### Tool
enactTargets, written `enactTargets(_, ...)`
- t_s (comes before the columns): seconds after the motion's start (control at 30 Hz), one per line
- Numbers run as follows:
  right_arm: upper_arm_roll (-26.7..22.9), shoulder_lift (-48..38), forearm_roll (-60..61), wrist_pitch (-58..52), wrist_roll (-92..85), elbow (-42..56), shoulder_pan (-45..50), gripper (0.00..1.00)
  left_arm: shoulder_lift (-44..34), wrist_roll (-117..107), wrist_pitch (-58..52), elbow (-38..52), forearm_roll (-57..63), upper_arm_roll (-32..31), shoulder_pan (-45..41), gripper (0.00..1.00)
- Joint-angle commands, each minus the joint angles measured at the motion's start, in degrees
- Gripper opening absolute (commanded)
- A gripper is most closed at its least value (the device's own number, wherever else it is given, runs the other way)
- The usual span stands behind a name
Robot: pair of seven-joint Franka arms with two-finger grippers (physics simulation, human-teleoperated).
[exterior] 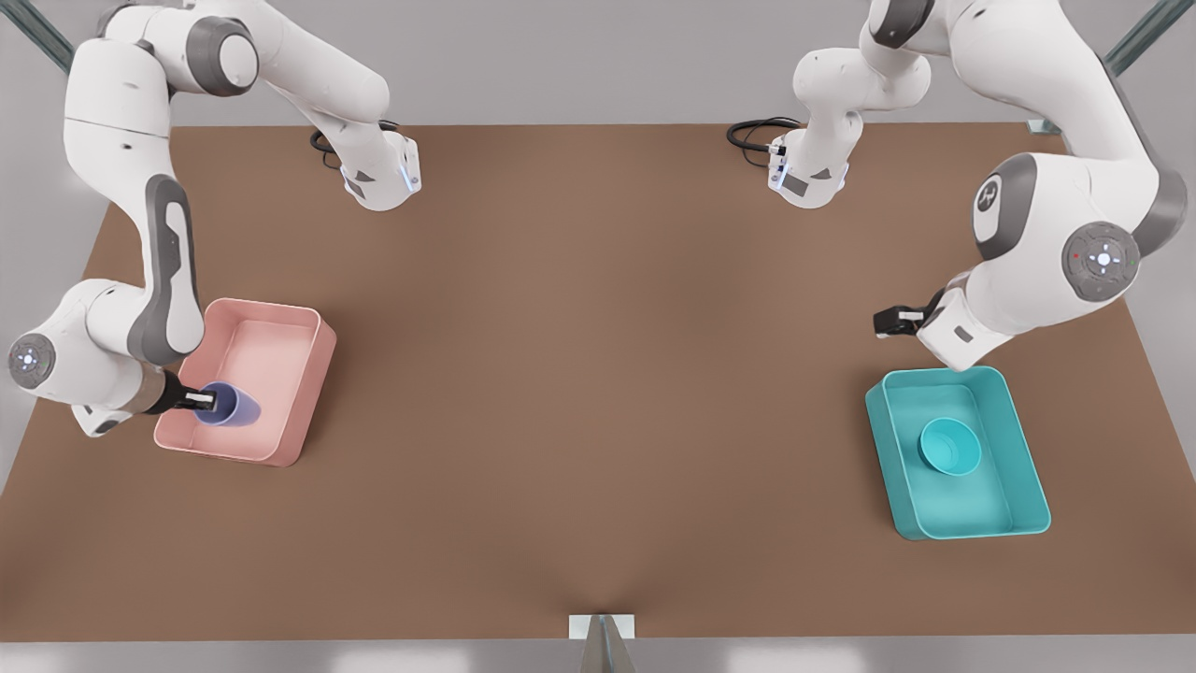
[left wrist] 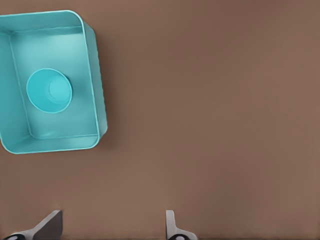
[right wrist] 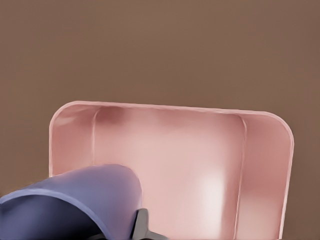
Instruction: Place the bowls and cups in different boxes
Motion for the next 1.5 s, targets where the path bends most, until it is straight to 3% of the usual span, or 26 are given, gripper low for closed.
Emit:
enactTargets(0.0, 0.01, 0.93, -0.27, 7.89, -20.16, -1.98, -0.69, 0.21, 0.00, -0.03, -1.98, -0.04, -0.12, -0.05, -0.01, 1.00)
enactTargets(0.2, 0.01, 3.48, -0.27, 18.08, -20.16, -6.37, -1.49, 0.21, 0.09, -0.03, -1.36, -0.04, 0.06, -0.05, -0.01, 1.00)
enactTargets(0.33, 0.01, 4.44, -0.27, 18.61, -20.16, -6.64, -1.49, 0.21, 0.18, -0.03, -1.18, -0.13, 0.15, -0.05, 0.16, 1.00)
enactTargets(0.37, 0.10, 4.80, -0.18, 18.61, -20.07, -6.64, -1.49, 0.31, 0.18, -0.03, -1.18, -0.13, 0.15, -0.05, 0.16, 1.00)
enactTargets(0.4, 0.10, 4.88, -0.18, 18.44, -20.07, -6.55, -1.49, 1.00, 0.18, -0.03, -1.18, -0.13, 0.15, -0.05, 0.16, 1.00)
enactTargets(0.63, 0.36, 3.66, -0.18, 15.54, -19.98, -6.11, -1.49, 1.00, 0.09, -0.03, -1.27, -0.13, 0.15, -0.05, 0.25, 1.00)
enactTargets(0.8, 0.80, -1.00, 0.52, 7.37, -19.98, -6.02, -1.49, 1.00, 0.18, -0.03, -1.18, -0.13, 0.24, -0.13, 0.25, 1.00)
enactTargets(0.9, 1.50, -7.41, 3.16, -8.25, -17.80, -2.87, -0.35, 1.00, 0.18, -0.03, -1.18, -0.13, 0.24, -0.13, 0.16, 1.00)
enactTargets(0.97, 1.77, -8.12, 2.98, -23.04, -3.58, 4.78, 1.50, 1.00, 0.18, -0.03, -1.18, -0.13, 0.24, -0.05, 0.16, 1.00)
enactTargets(1.13, 2.56, -21.05, 3.25, -34.64, 3.22, 9.88, 4.05, 1.00, 0.18, -0.03, -1.18, -0.13, 0.24, -0.05, 0.16, 1.00)
enactTargets(1.4, 2.21, -20.34, 2.28, -36.67, 8.05, 13.49, 8.09, 1.00, 0.18, -0.03, -1.27, -0.13, 0.32, -0.13, 0.07, 1.00)
enactTargets(1.47, -1.12, -20.17, 2.19, -36.59, 8.06, 13.22, 12.13, 1.00, 0.09, -0.03, -1.36, -0.13, 0.32, -0.05, -0.01, 1.00)
